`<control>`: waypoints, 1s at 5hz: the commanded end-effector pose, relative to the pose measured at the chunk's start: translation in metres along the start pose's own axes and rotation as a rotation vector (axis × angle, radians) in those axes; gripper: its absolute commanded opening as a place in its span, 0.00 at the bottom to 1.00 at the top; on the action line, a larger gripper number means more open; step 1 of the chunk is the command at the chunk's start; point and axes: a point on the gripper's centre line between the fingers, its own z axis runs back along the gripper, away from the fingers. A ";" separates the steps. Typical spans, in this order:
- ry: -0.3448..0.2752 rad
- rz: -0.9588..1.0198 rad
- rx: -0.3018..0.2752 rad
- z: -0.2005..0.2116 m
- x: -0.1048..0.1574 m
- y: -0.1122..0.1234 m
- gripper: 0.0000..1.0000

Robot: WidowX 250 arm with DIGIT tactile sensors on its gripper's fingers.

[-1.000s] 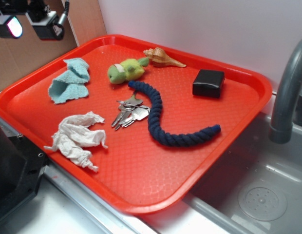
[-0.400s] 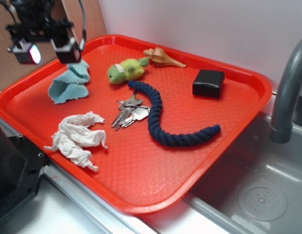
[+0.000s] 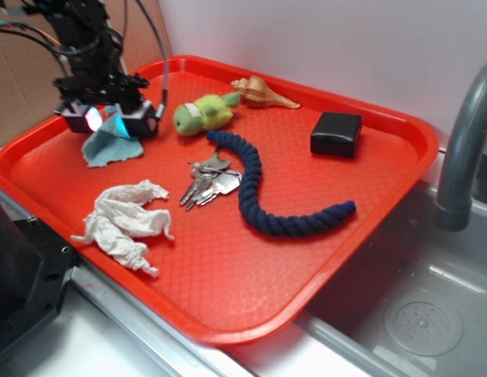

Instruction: Grab the blue cloth.

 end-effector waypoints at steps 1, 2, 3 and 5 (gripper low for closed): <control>0.084 -0.048 0.074 -0.008 0.014 -0.023 0.00; 0.157 -0.085 0.116 0.015 0.002 -0.030 0.00; 0.113 -0.098 0.071 0.065 -0.023 -0.035 0.00; -0.086 -0.262 0.002 0.143 -0.074 -0.055 0.00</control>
